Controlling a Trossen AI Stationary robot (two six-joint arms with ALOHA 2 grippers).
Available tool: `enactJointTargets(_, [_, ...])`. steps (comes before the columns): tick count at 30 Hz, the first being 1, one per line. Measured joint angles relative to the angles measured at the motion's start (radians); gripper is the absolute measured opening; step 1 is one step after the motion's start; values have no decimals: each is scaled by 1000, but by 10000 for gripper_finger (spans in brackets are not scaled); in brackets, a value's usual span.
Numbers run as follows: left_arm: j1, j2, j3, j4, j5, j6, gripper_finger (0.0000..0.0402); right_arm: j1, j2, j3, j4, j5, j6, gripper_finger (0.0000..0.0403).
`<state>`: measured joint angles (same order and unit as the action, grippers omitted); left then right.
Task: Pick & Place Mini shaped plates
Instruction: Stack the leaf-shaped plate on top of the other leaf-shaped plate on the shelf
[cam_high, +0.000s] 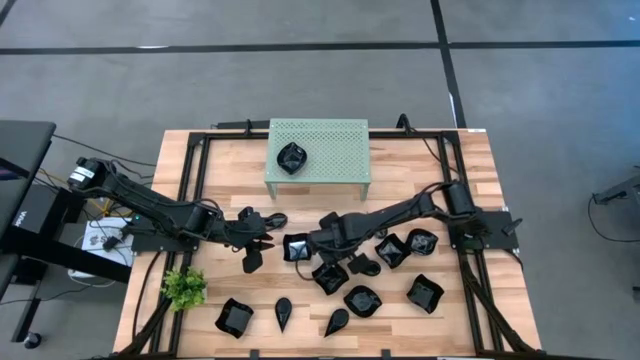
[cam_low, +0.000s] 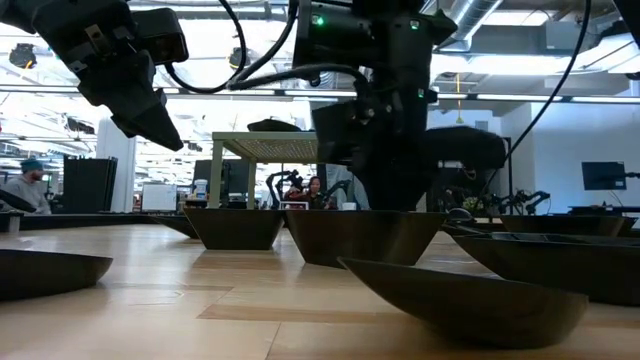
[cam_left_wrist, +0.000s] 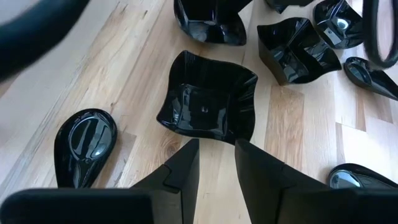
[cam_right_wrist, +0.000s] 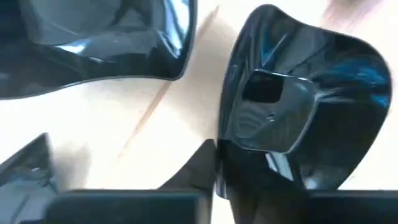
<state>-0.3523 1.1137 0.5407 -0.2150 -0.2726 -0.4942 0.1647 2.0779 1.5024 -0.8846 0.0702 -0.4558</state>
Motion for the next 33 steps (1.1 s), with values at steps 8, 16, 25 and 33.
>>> enactJointTargets(8, [0, 0, 0, 0, 0, 0, 104, -24, -6, 20, -61, -18, -18, 8])
enactJointTargets(16, [0, 0, 0, 6, 0, 38, 104, -24, -106, 134, -217, 46, -51, 2])
enactJointTargets(25, [0, 0, 0, 19, 0, 79, 104, -52, -353, 160, -47, 106, -280, 1])
enactJointTargets(33, [0, 0, 0, 40, 0, 79, 104, -236, -382, 161, 210, 111, -527, 2])
